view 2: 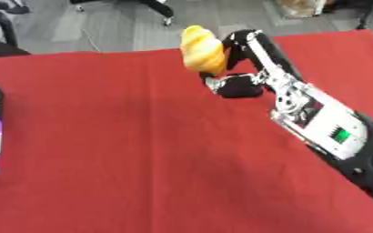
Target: Pick up the objects with one hand, pass them to the other hand, and then place them into the box on the other side of the table.
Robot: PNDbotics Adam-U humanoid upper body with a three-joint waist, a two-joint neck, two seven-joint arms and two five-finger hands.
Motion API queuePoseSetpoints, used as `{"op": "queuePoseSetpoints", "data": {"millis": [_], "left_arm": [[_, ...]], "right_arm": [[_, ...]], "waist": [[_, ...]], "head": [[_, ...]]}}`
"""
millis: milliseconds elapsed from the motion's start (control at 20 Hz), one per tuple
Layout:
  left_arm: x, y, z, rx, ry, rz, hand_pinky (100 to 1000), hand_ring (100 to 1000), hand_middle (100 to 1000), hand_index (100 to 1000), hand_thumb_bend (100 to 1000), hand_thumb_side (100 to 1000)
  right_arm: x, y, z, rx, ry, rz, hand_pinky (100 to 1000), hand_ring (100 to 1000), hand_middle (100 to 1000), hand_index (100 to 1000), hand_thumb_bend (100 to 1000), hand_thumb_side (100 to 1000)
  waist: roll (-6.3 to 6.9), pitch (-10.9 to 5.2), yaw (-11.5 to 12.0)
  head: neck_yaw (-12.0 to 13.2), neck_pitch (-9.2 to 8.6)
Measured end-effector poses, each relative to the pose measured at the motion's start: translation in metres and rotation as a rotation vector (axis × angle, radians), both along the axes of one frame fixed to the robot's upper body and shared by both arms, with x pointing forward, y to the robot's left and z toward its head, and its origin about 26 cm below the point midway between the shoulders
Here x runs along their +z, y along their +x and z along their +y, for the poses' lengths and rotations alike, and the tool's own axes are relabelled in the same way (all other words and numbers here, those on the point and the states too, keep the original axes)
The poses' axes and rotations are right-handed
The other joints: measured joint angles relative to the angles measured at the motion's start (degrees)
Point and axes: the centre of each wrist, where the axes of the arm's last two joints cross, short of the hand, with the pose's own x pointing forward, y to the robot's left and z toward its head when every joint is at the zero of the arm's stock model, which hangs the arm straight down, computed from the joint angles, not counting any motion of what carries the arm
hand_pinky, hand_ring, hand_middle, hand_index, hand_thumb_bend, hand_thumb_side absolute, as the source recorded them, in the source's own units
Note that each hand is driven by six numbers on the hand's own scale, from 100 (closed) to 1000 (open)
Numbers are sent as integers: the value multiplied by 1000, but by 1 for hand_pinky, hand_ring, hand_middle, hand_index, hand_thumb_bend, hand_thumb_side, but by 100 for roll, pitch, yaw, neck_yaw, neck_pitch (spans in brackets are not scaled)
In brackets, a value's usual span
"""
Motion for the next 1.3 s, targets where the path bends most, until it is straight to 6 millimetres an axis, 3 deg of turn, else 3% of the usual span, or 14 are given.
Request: {"op": "queuePoseSetpoints", "data": {"millis": [250,450,650,850,900,950,1300], "left_arm": [[4,-6,-34,-109,59,41,615,650,673,726,100,133],[5,-8,-56,-168,78,103,612,647,672,727,100,160],[5,-11,-76,-225,100,169,593,635,663,725,100,241],[5,-15,-104,-297,136,234,602,639,668,736,100,246],[5,-17,-111,-316,146,241,601,639,667,739,100,207],[6,-19,-117,-333,156,247,602,641,671,749,100,245],[8,-33,-159,-413,228,289,646,688,711,803,100,245]], "right_arm": [[-1,1,7,13,-9,-5,756,519,333,484,363,100],[1,2,12,24,-7,-16,756,520,333,485,362,100],[3,2,18,40,-1,-33,757,520,332,485,362,100],[3,3,25,66,19,-52,768,522,331,484,363,100],[4,3,27,73,24,-56,771,522,331,484,379,100],[4,3,29,79,29,-59,772,522,331,484,363,100],[4,4,34,95,44,-72,772,521,330,482,363,100]], "waist": [[28,-16,106],[37,-23,198],[37,-49,246],[54,-51,299],[69,-51,315],[78,-51,327],[104,-51,377]], "head": [[-215,84],[-398,100],[-494,117],[-557,130],[-571,130],[-585,129],[-654,94]]}}
